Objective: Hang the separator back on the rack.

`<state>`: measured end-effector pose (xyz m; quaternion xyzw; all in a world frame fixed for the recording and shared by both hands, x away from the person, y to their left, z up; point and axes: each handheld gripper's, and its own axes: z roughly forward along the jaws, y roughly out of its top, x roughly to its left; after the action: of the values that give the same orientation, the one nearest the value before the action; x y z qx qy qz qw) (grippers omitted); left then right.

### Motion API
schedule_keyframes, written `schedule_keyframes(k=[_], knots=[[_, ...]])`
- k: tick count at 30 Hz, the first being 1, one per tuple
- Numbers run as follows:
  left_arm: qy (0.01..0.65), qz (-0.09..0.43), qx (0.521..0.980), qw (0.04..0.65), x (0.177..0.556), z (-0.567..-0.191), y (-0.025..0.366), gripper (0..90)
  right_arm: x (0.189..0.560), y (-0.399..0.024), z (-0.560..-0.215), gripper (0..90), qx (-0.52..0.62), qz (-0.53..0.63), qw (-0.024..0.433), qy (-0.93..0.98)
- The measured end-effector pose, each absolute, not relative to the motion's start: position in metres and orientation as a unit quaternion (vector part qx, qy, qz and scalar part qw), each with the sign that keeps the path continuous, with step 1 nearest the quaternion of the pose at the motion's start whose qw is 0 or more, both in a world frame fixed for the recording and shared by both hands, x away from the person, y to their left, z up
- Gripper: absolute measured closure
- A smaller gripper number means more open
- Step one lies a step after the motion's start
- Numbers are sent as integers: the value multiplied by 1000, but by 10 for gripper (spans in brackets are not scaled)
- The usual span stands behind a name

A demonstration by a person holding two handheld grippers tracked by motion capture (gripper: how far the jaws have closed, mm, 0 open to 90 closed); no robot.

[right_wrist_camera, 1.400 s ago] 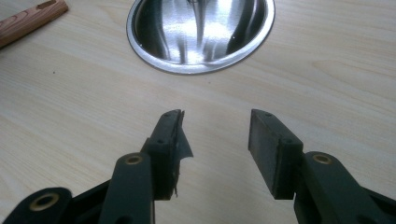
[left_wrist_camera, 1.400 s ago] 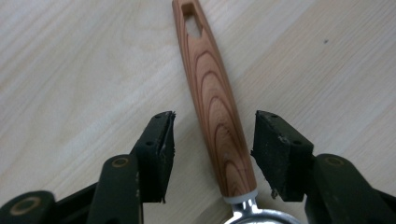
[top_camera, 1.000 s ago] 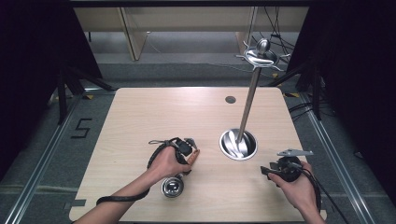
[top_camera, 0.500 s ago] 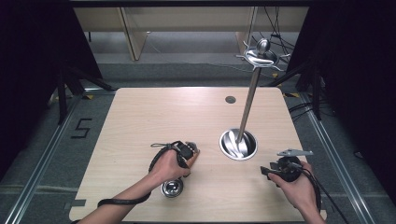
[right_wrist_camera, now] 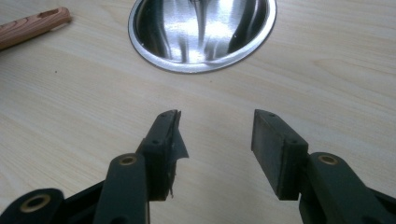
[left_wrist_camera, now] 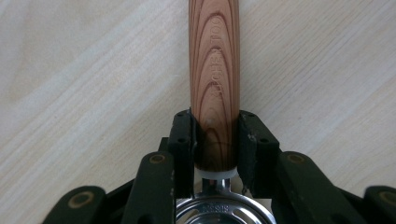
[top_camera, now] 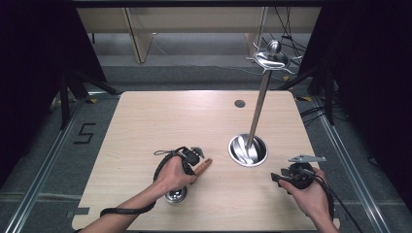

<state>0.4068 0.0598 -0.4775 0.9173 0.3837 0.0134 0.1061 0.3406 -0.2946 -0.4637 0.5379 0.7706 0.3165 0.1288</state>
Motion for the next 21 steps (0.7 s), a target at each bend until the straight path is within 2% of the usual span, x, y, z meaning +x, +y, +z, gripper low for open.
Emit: schedule_keyframes(k=[3, 8, 9, 12, 14, 21], knots=[[389, 24, 906, 164, 403, -476, 65, 684, 341, -295, -464, 519, 538, 317, 129, 770], [376, 42, 899, 222, 397, -467, 72, 684, 341, -295, -464, 516, 538, 321, 129, 769], [365, 52, 894, 253, 392, -463, 76, 684, 341, -295, -463, 514, 537, 323, 129, 769], [361, 56, 885, 288, 387, -457, 81, 684, 343, -297, -466, 512, 512, 334, 144, 778], [359, 62, 877, 314, 384, -454, 84, 684, 341, -294, -463, 510, 529, 335, 130, 769], [341, 103, 843, 402, 375, -442, 91, 684, 342, -294, -463, 507, 514, 345, 137, 773]])
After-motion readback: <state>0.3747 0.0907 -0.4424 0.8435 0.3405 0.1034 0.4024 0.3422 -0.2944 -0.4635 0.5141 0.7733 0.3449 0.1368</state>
